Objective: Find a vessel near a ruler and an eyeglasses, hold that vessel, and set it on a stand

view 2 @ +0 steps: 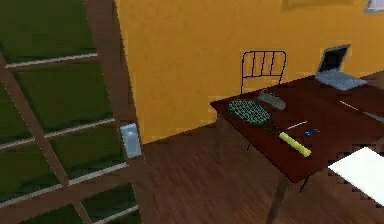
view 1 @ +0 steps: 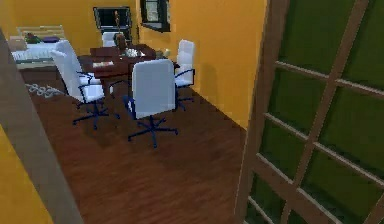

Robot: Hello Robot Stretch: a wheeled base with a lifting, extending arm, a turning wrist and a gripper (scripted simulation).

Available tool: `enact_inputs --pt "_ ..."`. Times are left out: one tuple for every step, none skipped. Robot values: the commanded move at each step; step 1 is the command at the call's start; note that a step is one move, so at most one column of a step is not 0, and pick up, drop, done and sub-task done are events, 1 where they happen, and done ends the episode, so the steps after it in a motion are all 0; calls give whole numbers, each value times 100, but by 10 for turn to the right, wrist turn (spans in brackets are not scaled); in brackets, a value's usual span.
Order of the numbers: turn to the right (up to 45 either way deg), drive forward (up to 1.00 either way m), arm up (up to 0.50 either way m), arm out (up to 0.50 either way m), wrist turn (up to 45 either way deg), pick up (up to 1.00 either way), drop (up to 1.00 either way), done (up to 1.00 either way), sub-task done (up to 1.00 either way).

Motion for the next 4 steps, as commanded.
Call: enact_inputs --pt "0 65 0 0 0 0 0 0 0" --pt "-450 0 0 0 0 0 0 0 0" --pt "0 80 0 0 0 0 0 0 0" --pt "-330 0 0 0 0 0 0 0 0"
